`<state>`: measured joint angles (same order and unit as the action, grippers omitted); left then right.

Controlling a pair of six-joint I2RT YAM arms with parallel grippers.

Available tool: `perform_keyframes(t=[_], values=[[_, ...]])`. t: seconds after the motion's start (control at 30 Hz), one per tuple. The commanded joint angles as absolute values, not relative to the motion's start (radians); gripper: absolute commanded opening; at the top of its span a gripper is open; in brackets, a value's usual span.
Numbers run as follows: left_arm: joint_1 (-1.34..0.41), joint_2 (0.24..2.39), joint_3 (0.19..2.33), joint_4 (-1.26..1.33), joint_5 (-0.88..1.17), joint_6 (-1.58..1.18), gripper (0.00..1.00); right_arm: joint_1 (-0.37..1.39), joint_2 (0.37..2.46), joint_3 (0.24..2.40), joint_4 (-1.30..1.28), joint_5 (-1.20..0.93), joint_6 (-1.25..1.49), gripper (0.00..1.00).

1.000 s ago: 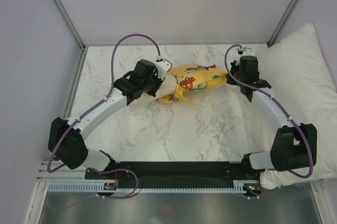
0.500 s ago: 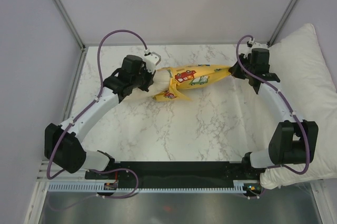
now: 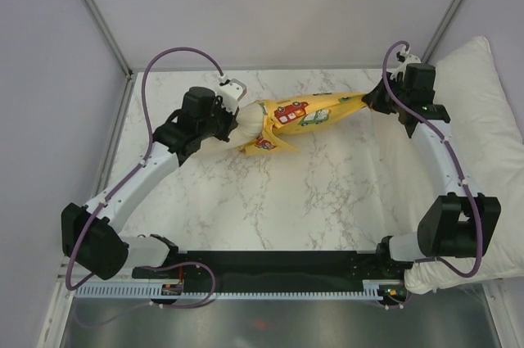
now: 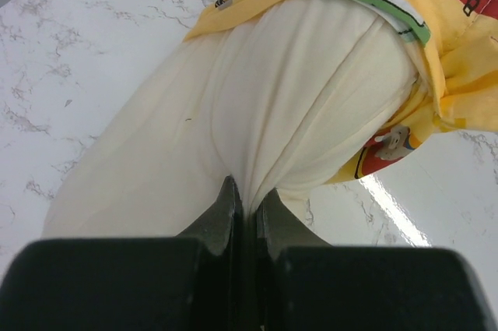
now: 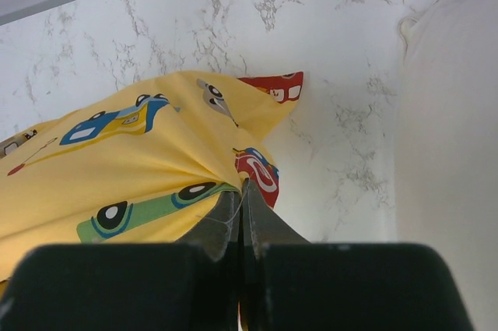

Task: Remove the pillowcase from the pillow
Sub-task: Pull out the pillow

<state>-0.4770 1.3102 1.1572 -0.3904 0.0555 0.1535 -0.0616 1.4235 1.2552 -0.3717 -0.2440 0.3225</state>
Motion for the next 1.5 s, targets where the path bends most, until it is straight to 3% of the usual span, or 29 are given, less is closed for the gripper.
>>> perform_keyframes(t=[0.0, 0.13, 0.27, 0.33, 0.53, 0.7, 1.0, 1.1, 1.17, 1.2, 1.27, 1.3, 1.33, 1.47], values=[[-0.377, 1.230, 1.158, -0.454, -0.163, 0.178, 0.02, -0.210, 1.361, 1.256, -0.291, 0.058, 0.273, 0.00], [-0.391, 1.236, 1.169, -0.459, 0.046, 0.149, 0.02, -0.076, 1.283, 1.210, -0.310, 0.026, 0.258, 0.00], [-0.405, 1.258, 1.189, -0.462, 0.193, 0.101, 0.02, 0.131, 1.207, 1.197, -0.388, 0.186, 0.258, 0.71], [-0.408, 1.267, 1.204, -0.462, 0.235, 0.078, 0.02, 0.266, 1.131, 1.180, -0.387, 0.248, 0.279, 0.85], [-0.408, 1.282, 1.224, -0.457, 0.314, 0.014, 0.02, 0.601, 0.996, 1.098, -0.307, 0.310, 0.316, 0.89], [-0.411, 1.285, 1.226, -0.454, 0.364, 0.009, 0.02, 0.817, 1.144, 1.080, -0.178, 0.275, 0.316, 0.89], [-0.423, 1.275, 1.218, -0.457, 0.364, 0.009, 0.02, 0.871, 1.491, 1.195, -0.046, 0.342, 0.307, 0.90], [-0.423, 1.264, 1.219, -0.457, 0.371, 0.009, 0.02, 0.871, 1.554, 1.218, -0.037, 0.363, 0.302, 0.88], [-0.423, 1.253, 1.220, -0.456, 0.390, 0.012, 0.02, 0.871, 1.578, 1.223, -0.028, 0.385, 0.291, 0.79], [-0.423, 1.246, 1.215, -0.454, 0.399, 0.014, 0.02, 0.871, 1.592, 1.217, -0.020, 0.400, 0.290, 0.60], [-0.423, 1.241, 1.209, -0.453, 0.429, 0.029, 0.02, 0.870, 1.604, 1.201, -0.009, 0.452, 0.295, 0.39], [-0.425, 1.243, 1.209, -0.453, 0.439, 0.037, 0.02, 0.868, 1.608, 1.198, -0.008, 0.474, 0.301, 0.13], [-0.425, 1.244, 1.206, -0.454, 0.461, 0.047, 0.02, 0.865, 1.606, 1.195, -0.009, 0.495, 0.305, 0.03], [-0.425, 1.235, 1.210, -0.466, 0.511, 0.067, 0.02, 0.815, 1.585, 1.203, -0.017, 0.514, 0.331, 0.00]])
